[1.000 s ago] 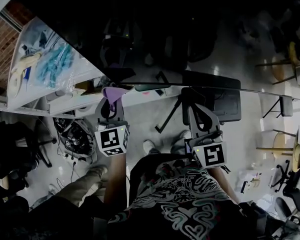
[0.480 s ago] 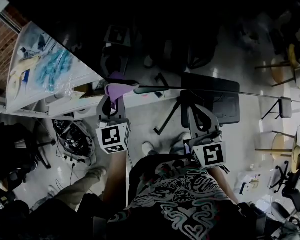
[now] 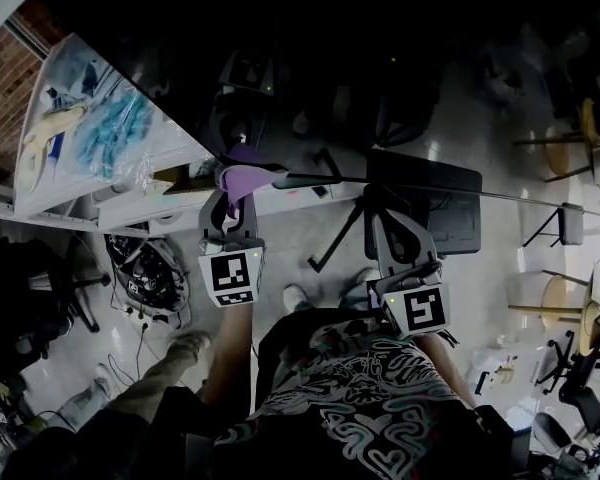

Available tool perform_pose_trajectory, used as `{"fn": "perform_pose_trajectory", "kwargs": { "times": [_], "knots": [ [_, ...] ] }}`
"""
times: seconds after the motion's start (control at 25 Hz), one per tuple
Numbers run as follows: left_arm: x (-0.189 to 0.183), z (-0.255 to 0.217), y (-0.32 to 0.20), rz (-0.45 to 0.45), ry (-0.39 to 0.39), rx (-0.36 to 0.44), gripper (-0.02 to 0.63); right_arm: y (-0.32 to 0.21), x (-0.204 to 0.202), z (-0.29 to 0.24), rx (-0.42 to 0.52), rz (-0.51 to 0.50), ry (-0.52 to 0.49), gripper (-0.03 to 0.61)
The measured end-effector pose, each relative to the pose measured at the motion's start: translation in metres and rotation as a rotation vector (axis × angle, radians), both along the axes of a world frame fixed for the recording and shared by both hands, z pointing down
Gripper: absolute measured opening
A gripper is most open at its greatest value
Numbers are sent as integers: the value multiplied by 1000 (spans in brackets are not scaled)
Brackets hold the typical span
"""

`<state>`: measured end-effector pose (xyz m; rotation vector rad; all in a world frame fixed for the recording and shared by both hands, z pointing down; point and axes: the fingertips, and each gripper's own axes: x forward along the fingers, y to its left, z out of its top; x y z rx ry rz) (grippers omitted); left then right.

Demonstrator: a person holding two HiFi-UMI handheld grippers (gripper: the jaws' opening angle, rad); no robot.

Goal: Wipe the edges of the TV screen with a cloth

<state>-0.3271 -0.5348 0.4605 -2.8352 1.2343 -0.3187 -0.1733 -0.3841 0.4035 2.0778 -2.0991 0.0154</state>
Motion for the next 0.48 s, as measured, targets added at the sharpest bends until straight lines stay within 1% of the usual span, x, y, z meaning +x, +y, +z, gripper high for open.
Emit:
{"fn": "perform_pose_trajectory", "kwargs": {
  "times": [0.16, 0.48],
  "knots": [
    [1, -1, 2, 2, -1, 0, 71, -1, -1, -2, 16, 3, -10, 29],
    [5, -1, 3, 14, -6, 3, 71, 3, 2, 6, -14, 7, 5, 29]
  ]
}}
